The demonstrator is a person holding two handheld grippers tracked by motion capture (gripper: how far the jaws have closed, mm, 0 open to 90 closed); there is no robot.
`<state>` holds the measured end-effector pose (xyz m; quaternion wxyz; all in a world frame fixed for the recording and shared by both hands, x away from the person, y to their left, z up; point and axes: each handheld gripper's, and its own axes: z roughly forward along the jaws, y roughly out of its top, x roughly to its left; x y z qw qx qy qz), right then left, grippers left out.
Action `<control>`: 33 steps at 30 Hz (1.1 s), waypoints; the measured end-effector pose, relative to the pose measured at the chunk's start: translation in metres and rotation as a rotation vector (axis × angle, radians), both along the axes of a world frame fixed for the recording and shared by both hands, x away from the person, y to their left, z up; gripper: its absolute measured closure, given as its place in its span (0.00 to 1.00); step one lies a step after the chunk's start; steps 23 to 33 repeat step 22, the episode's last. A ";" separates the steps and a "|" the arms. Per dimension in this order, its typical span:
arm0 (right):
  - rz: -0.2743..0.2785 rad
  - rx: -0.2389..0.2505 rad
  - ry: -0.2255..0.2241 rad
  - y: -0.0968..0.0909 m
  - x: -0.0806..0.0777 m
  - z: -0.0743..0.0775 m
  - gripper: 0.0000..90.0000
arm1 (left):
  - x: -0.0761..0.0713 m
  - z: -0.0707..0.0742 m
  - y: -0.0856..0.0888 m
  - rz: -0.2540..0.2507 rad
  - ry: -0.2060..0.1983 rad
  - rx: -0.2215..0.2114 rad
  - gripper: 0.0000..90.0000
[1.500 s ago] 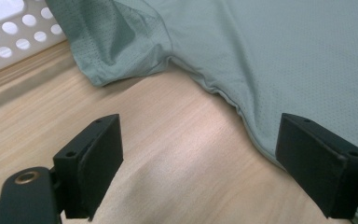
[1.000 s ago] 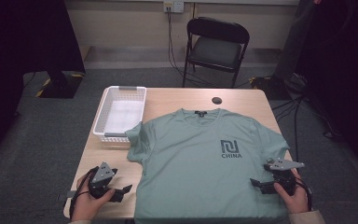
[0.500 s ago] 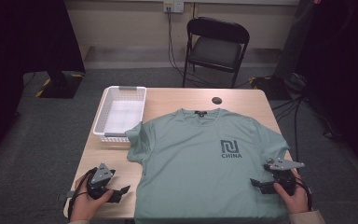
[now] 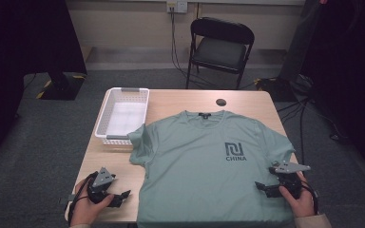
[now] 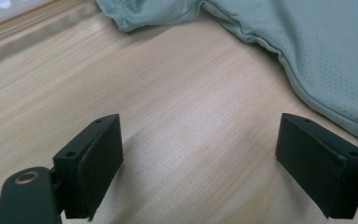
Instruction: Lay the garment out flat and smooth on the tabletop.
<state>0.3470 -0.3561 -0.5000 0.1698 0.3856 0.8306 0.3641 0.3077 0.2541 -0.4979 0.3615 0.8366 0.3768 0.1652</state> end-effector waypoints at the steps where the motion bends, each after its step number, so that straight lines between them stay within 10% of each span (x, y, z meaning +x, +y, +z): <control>1: 0.000 0.000 0.000 0.000 0.000 0.000 0.12 | 0.000 0.000 0.000 -0.001 0.000 0.003 0.16; 33: 0.000 0.001 0.000 0.000 0.000 0.000 0.12 | 0.000 -0.004 0.001 0.009 -0.002 -0.012 0.11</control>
